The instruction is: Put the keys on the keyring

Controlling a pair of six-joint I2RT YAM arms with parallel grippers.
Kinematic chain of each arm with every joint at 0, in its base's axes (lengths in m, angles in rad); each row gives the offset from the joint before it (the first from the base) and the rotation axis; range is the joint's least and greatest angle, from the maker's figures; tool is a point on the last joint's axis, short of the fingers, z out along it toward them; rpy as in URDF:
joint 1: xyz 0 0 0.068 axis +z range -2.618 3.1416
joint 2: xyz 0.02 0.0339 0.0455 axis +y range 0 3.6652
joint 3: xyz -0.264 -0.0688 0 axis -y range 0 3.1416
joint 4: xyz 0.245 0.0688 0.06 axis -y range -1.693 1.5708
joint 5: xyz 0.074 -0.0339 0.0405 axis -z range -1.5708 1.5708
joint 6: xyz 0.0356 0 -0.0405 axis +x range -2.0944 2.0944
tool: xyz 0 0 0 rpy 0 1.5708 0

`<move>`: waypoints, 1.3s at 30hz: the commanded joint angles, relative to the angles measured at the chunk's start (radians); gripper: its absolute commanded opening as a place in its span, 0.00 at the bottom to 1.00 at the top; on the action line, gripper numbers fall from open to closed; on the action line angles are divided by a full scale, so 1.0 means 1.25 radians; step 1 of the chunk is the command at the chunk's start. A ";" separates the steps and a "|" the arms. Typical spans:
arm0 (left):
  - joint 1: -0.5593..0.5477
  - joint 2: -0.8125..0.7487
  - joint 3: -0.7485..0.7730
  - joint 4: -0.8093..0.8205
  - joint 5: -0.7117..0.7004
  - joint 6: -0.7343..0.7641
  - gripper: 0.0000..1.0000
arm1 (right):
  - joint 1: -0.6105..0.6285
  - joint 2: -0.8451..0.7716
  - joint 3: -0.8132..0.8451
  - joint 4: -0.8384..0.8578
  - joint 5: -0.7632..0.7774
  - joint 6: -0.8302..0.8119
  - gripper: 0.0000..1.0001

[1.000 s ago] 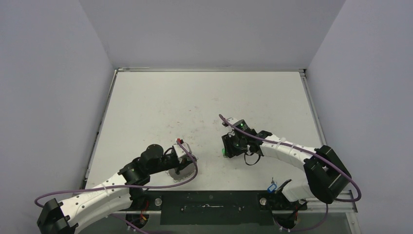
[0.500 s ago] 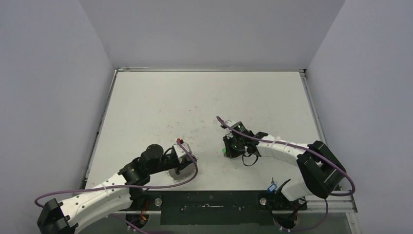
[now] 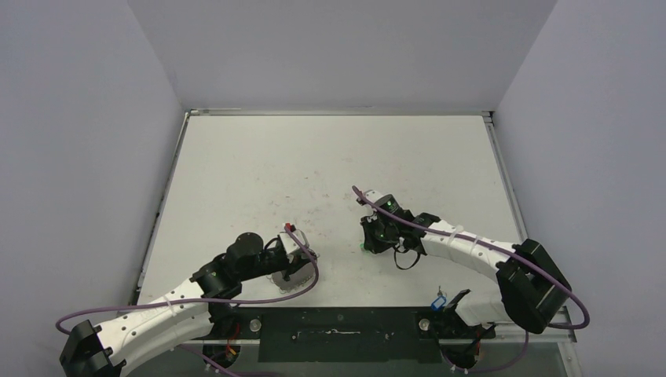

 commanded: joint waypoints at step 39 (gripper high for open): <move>0.001 0.010 -0.036 0.163 0.051 -0.051 0.00 | 0.234 -0.157 0.073 0.221 -0.138 0.017 0.00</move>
